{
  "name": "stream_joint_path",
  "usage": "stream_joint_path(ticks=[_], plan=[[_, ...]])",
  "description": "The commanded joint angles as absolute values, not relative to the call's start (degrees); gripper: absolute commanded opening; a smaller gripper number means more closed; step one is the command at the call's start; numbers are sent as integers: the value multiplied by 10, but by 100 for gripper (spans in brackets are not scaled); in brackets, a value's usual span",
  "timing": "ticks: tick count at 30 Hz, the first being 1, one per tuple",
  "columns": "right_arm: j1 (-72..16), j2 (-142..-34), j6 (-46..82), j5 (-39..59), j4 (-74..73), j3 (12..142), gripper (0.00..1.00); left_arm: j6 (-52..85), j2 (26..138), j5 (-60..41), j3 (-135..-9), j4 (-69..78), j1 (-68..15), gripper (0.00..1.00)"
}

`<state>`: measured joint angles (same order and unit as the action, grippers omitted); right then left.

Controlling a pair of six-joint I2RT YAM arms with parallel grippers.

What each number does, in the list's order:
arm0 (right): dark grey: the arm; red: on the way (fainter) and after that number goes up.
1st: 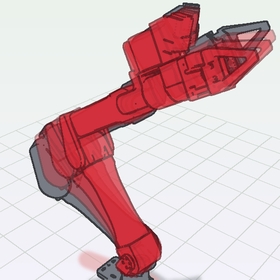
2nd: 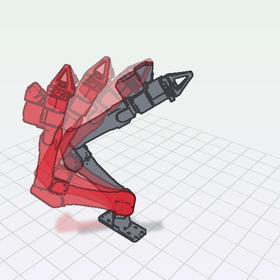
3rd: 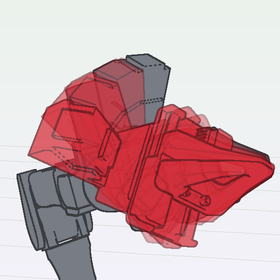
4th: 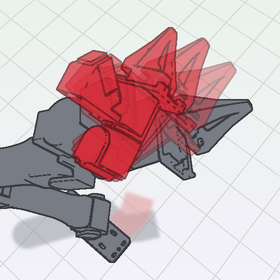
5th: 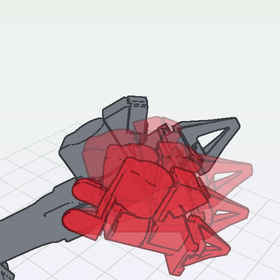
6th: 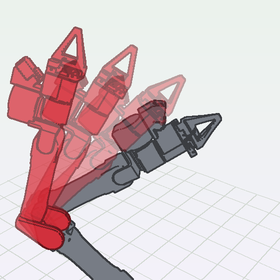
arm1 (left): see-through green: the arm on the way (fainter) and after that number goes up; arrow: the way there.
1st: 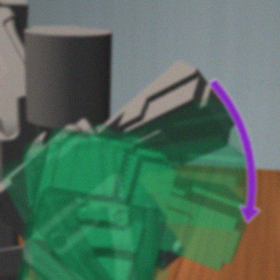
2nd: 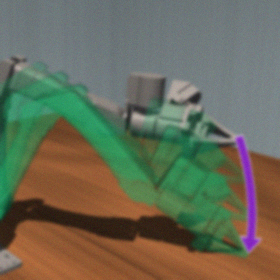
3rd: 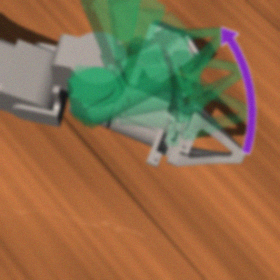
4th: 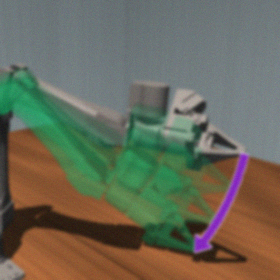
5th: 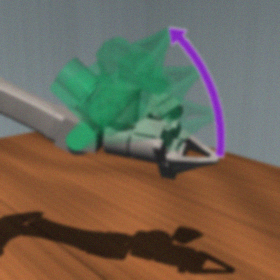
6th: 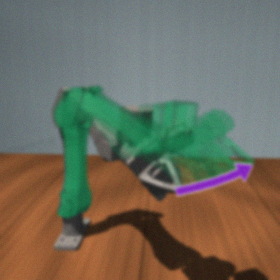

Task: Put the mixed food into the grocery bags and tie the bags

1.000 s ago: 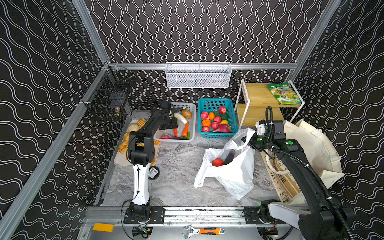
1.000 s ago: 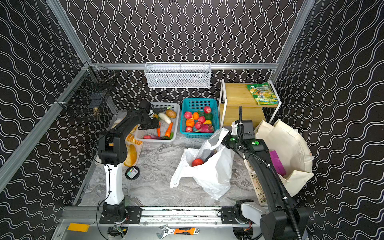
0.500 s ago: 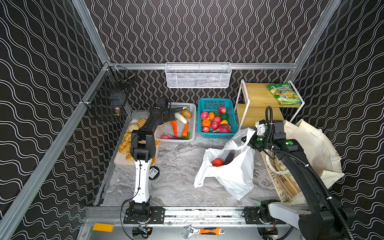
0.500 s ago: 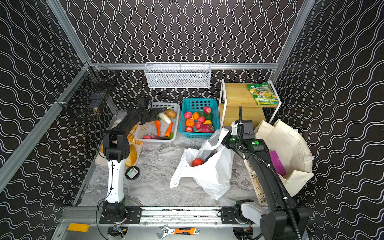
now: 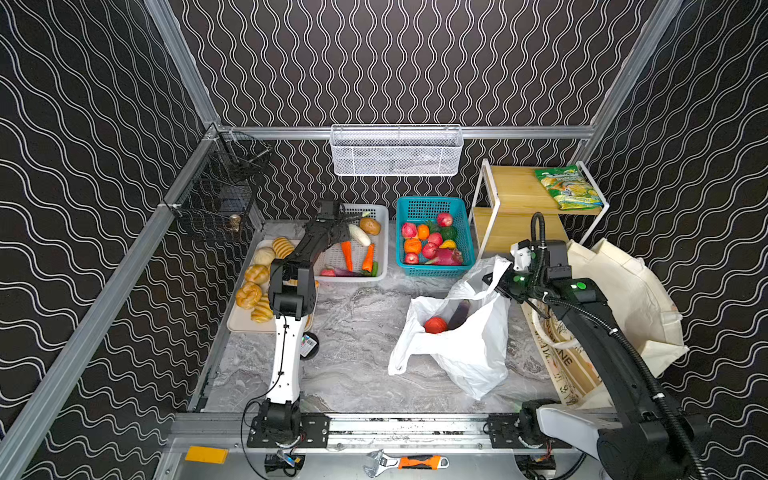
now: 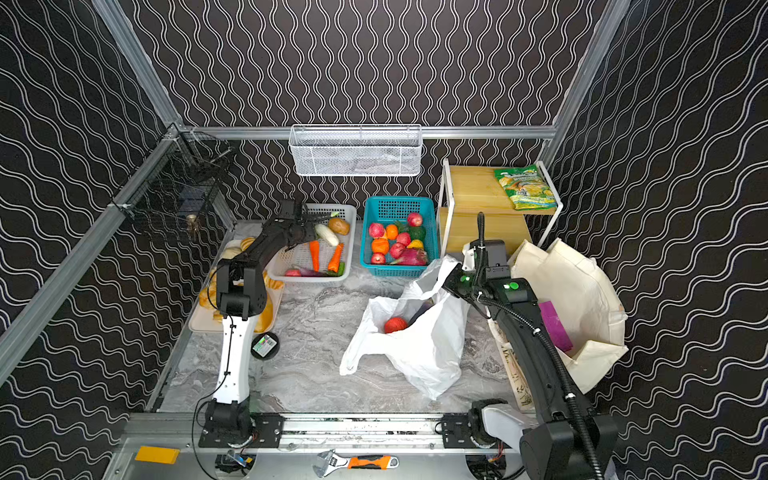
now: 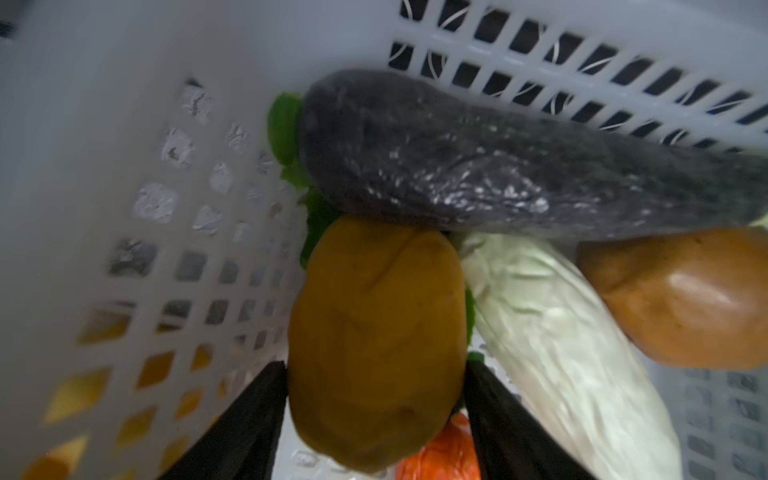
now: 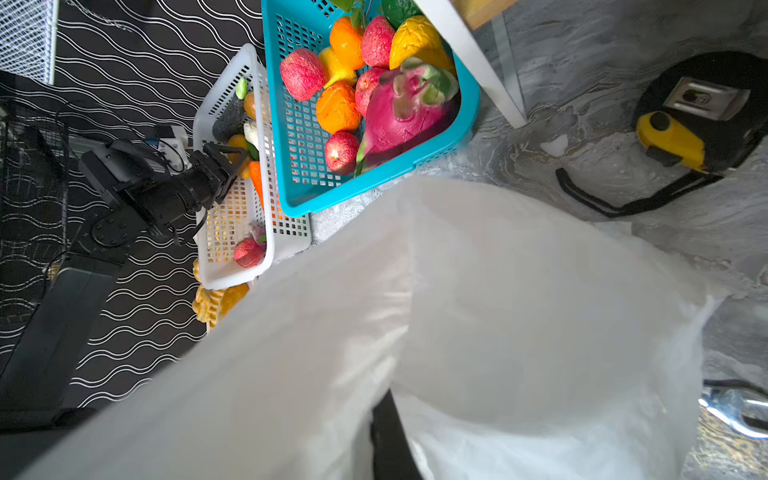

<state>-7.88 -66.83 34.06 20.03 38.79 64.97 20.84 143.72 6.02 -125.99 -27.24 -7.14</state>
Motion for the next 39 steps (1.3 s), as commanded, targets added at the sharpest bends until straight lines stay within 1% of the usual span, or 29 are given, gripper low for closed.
stream_joint_path(ticks=[1,5,9,15,25,31,35,39], plan=[[-79,-664,343,199,391,655,0,205,1443,57,-1263,-278,-71,63],[-79,-662,345,198,386,651,0,202,1413,38,-1226,-255,-72,49],[-79,-664,345,200,390,654,0,200,1371,15,-1187,-240,-73,44],[-79,-655,347,196,382,642,0,207,1292,-49,-1143,-282,-73,45],[-79,-656,344,199,376,642,0,220,1119,-141,-994,-273,-73,43],[-79,-659,343,198,374,646,0,230,1015,-278,-904,-269,-81,44],[-78,-666,340,197,374,650,0,236,938,-375,-826,-235,-92,43],[-79,-672,338,196,380,657,0,187,877,-417,-775,-265,-142,41]])
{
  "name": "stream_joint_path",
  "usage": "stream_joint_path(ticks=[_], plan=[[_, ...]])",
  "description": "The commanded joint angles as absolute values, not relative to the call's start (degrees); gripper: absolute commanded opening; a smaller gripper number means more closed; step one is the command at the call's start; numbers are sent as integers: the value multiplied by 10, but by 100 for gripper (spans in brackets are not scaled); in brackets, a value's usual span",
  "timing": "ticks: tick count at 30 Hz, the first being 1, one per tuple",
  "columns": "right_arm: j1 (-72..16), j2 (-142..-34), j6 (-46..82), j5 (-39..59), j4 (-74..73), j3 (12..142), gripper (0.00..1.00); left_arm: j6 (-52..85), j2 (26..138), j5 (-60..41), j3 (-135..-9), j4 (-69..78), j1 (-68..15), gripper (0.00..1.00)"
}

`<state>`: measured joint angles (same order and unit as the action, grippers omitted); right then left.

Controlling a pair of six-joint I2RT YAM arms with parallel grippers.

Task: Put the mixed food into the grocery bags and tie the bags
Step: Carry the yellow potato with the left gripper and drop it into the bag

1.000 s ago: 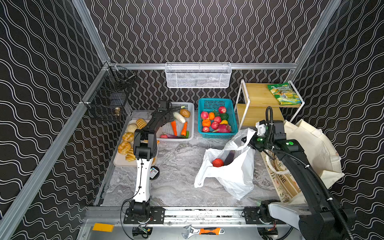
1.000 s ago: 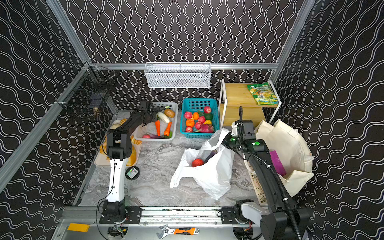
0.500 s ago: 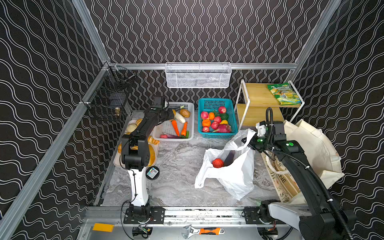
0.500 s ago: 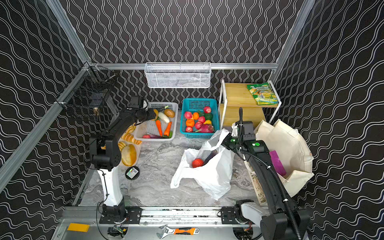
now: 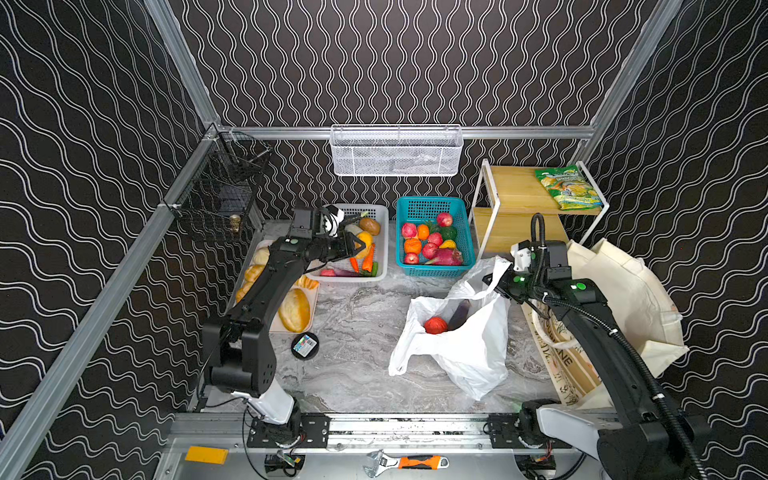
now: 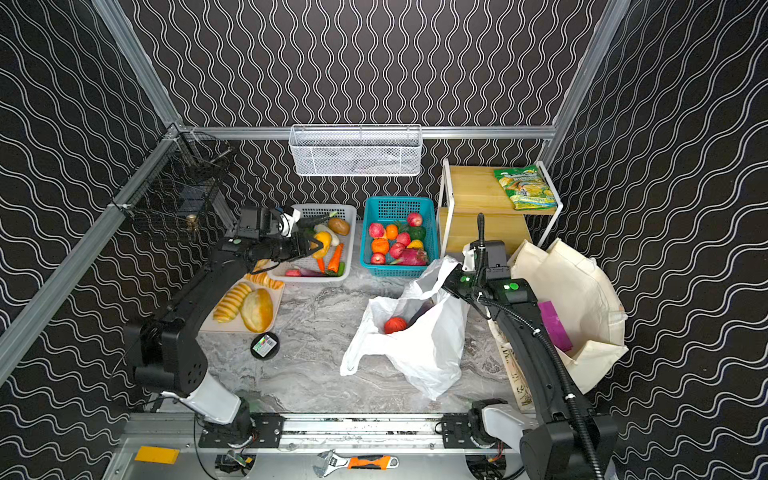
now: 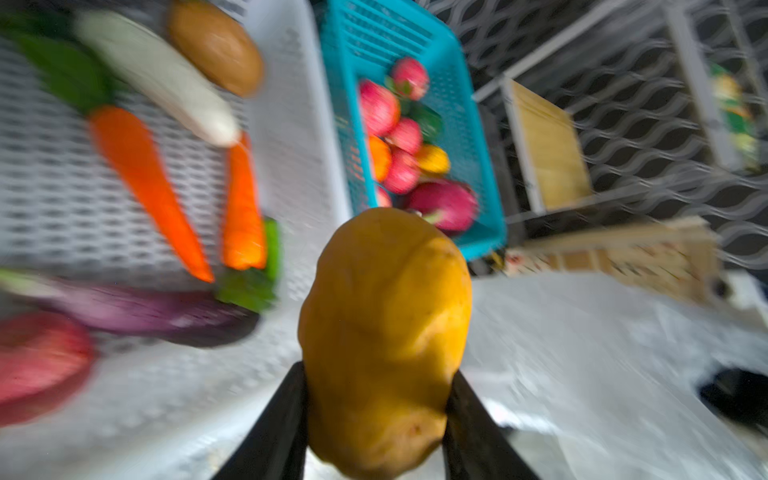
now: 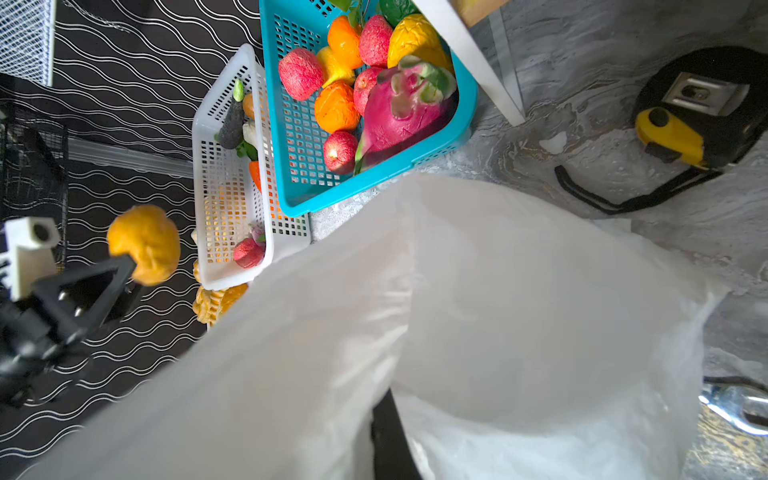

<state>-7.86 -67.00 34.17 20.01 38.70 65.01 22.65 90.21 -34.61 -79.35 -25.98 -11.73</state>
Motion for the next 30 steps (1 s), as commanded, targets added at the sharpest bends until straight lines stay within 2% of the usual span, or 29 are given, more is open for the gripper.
stream_joint_path(ticks=[1,7,10,17,24,30], plan=[[-79,-673,338,195,378,657,0,172,865,-422,-764,-277,-163,41],[-79,-680,343,196,372,662,0,115,822,-449,-722,-302,-291,39],[-79,-683,343,199,369,662,0,88,812,-489,-709,-288,-328,35],[-79,-681,344,198,371,663,0,7,851,-493,-757,-353,-392,34],[-79,-675,351,198,369,657,0,-8,891,-437,-790,-367,-436,36],[-79,-674,354,204,368,659,0,80,930,-311,-806,-283,-454,36]])
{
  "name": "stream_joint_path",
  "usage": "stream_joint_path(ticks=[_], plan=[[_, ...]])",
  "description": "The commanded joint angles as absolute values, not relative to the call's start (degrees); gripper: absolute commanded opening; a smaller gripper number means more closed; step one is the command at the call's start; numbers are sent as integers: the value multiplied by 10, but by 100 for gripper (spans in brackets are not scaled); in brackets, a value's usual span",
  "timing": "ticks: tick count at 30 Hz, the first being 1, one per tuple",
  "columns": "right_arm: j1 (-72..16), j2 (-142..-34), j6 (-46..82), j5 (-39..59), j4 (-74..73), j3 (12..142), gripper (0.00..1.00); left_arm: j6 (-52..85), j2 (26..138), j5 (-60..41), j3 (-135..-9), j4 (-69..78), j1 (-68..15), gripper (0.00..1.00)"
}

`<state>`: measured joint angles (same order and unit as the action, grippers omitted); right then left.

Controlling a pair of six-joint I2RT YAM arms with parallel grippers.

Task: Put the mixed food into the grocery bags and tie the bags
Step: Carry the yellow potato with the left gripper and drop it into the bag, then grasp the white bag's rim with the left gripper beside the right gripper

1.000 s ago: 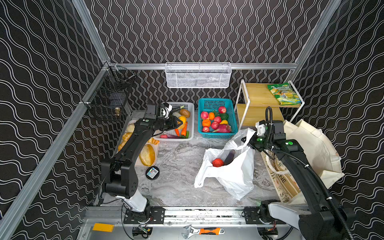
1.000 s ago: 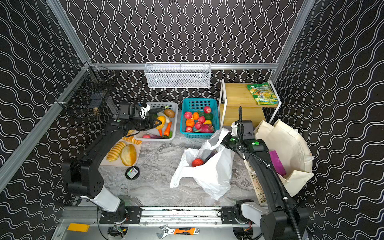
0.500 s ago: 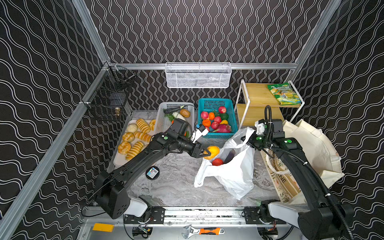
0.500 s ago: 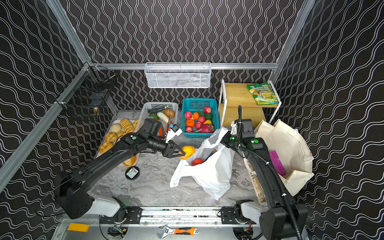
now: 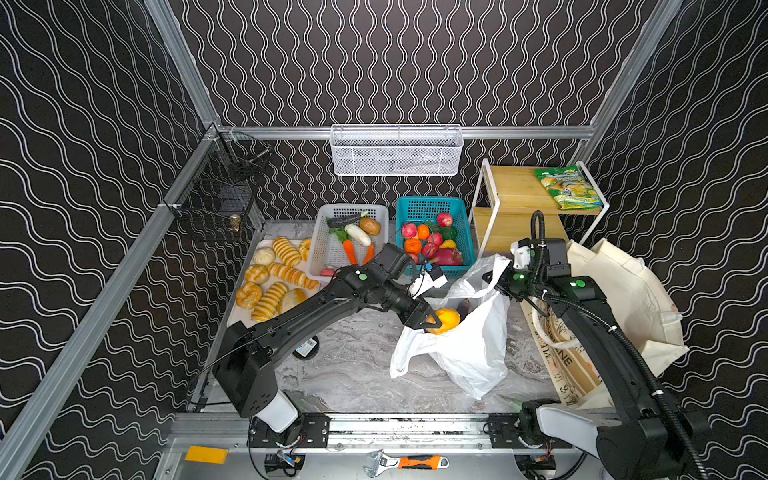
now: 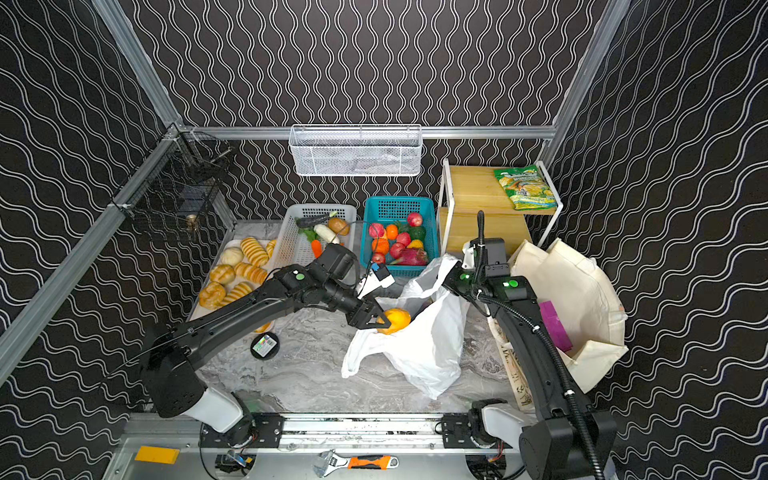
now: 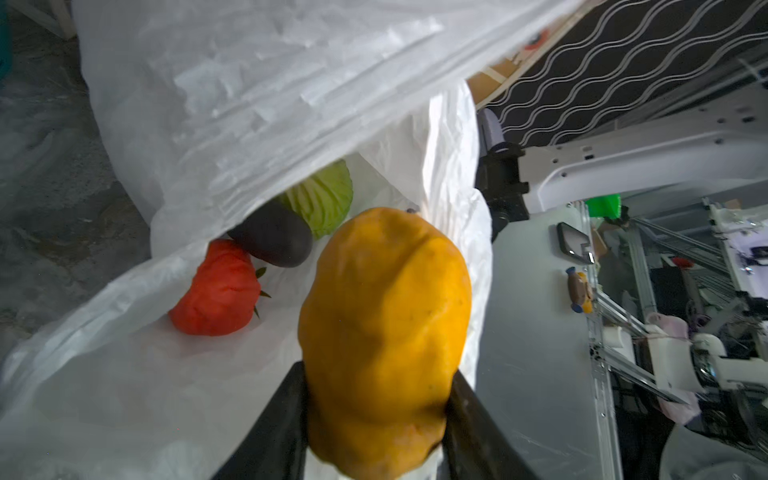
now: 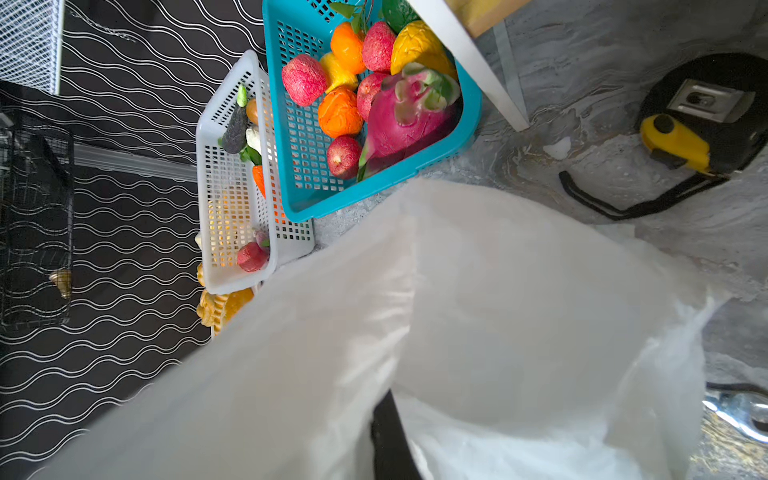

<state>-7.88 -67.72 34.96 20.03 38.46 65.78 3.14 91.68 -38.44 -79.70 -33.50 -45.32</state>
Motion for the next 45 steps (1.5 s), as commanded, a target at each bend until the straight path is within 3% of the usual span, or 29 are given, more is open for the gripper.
stream_joint_path(ticks=[1,8,11,18,20,29,32,38,45], plan=[[-79,-675,354,205,369,659,0,91,941,-295,-815,-275,-458,35],[-79,-673,356,206,366,651,0,84,1000,-256,-871,-245,-505,40],[-79,-676,355,203,367,654,0,85,1018,-251,-886,-243,-520,48],[-79,-676,354,195,364,654,0,91,969,-221,-836,-199,-526,86],[-79,-679,354,196,363,655,0,80,944,-229,-818,-188,-526,90],[-79,-690,349,201,360,660,0,-60,851,-456,-774,-194,-518,91],[-79,-689,348,201,362,662,0,-91,823,-413,-762,-184,-516,90],[-79,-685,351,201,357,656,0,-95,789,-289,-695,1,-516,91],[-79,-682,351,204,359,652,0,-145,868,-277,-796,-44,-521,93]])
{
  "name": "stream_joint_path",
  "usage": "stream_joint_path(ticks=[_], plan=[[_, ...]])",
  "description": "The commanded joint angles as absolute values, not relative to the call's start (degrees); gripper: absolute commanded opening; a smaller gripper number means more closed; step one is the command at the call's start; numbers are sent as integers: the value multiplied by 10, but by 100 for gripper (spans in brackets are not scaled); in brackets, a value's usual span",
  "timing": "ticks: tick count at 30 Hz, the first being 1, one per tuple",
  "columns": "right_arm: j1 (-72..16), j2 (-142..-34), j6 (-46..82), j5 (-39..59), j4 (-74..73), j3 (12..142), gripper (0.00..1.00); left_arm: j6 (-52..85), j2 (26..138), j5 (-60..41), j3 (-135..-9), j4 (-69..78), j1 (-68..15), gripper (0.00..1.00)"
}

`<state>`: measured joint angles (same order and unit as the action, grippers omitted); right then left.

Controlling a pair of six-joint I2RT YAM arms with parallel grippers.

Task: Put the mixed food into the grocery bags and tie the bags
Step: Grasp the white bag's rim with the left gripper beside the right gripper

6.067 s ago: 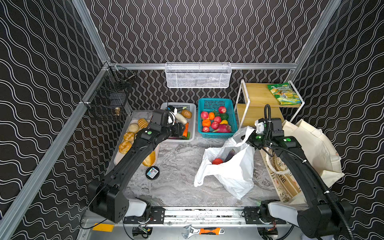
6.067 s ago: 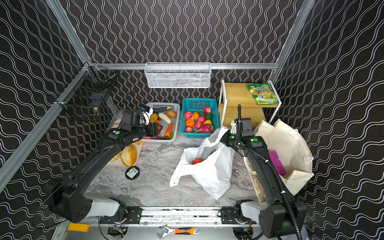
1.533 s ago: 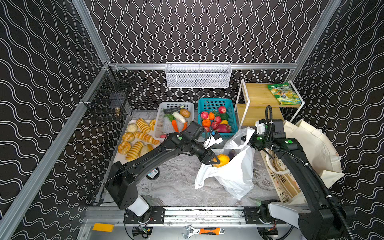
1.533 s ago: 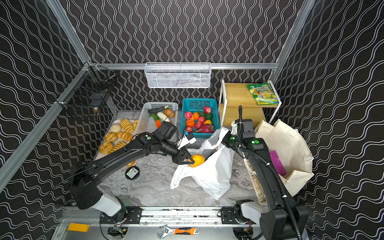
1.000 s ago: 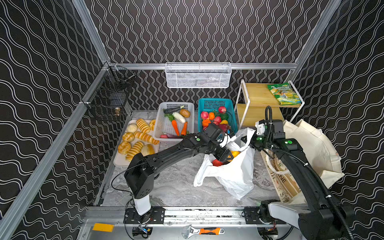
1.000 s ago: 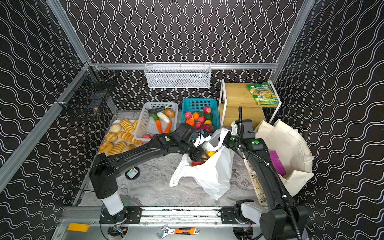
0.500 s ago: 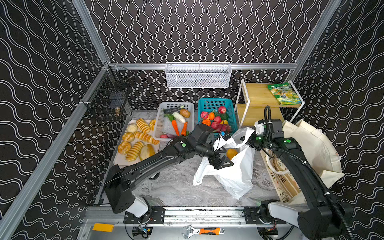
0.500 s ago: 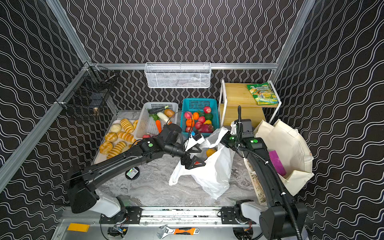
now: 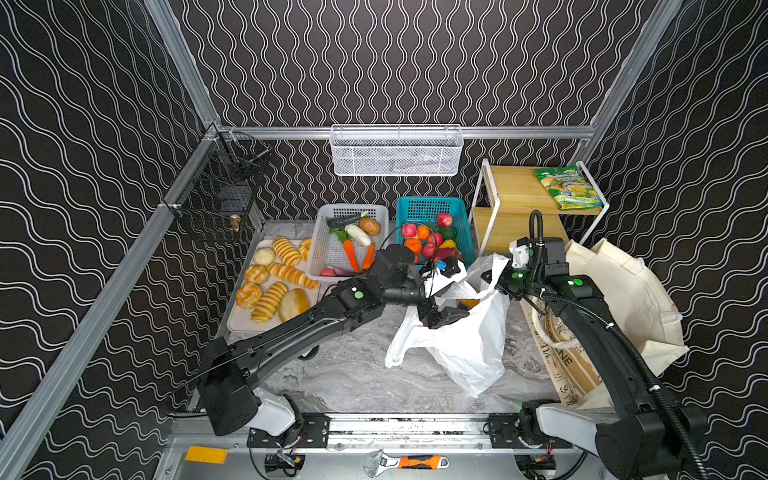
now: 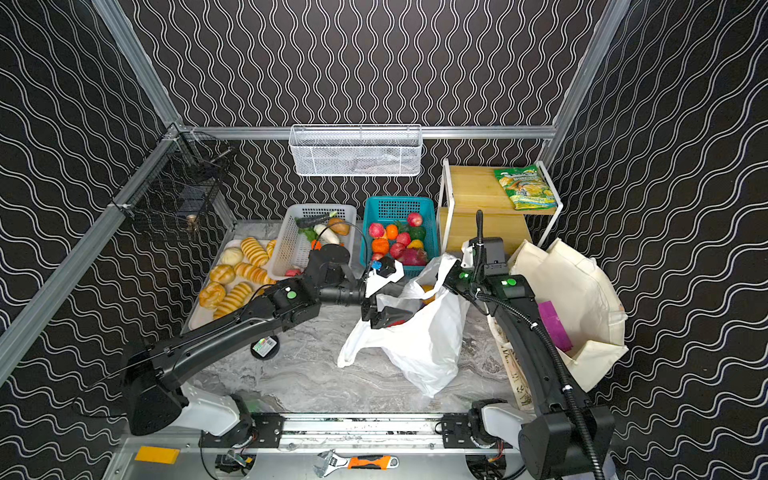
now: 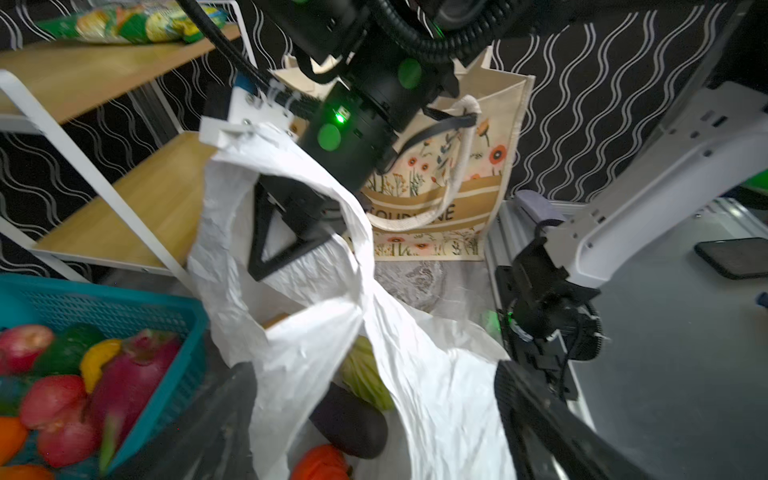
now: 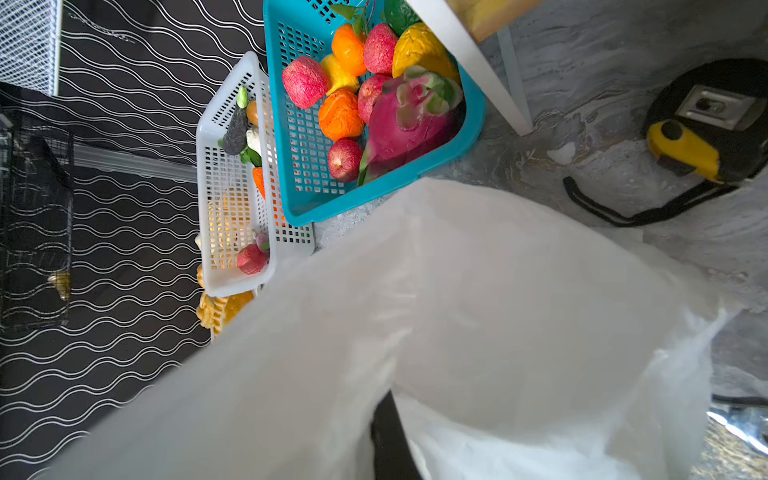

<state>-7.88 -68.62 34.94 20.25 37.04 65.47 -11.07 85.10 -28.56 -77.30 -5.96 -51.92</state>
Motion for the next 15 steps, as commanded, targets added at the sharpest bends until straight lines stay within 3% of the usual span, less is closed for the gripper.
stream_joint_path(ticks=[1,10,15], plan=[[-79,-681,351,205,359,651,0,-149,877,-284,-803,-42,-522,93],[-79,-674,347,208,358,645,0,-204,967,-302,-927,-175,-546,86],[-79,-670,344,209,357,643,0,-201,989,-250,-952,-202,-554,76]])
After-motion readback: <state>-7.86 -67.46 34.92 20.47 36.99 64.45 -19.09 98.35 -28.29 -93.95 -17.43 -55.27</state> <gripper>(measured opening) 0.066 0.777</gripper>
